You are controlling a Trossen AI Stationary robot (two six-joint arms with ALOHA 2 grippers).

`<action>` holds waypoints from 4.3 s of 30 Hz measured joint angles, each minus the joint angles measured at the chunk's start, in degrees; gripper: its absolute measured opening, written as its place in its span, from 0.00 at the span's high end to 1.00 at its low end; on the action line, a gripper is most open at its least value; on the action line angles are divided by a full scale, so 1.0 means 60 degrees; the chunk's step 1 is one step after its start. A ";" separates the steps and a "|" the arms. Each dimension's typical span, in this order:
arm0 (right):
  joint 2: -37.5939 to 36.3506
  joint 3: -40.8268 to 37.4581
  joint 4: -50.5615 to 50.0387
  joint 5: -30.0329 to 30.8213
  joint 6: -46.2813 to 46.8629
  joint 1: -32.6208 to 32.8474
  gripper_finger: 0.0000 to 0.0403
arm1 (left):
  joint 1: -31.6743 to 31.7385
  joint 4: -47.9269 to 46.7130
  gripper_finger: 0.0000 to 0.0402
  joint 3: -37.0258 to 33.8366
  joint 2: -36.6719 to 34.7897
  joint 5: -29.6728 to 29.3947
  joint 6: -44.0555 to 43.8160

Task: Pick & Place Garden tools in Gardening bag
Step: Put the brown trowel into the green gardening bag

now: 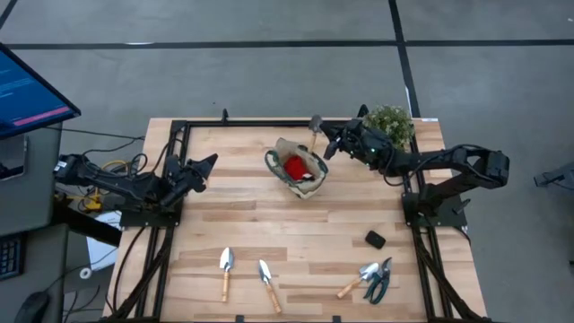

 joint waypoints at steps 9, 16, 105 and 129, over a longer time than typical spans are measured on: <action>0.0000 0.0004 -0.0630 0.0004 -0.0572 -0.0005 1.00 | 0.0000 0.0059 0.98 0.0000 0.0000 0.0000 0.0000; 0.0537 -0.0001 -0.0358 0.0006 -0.0535 0.0004 1.00 | 0.0000 0.0168 0.98 0.0000 0.0000 0.0000 0.0000; -0.5035 0.1639 -1.5370 -0.0994 0.6076 0.6290 0.65 | -0.2050 -0.6209 1.00 0.6467 0.6988 0.6127 -0.8990; -0.5031 0.1639 -1.5352 -0.0607 0.5483 0.6763 0.61 | -0.5019 -1.5541 0.95 1.0595 0.9865 0.7875 -1.5322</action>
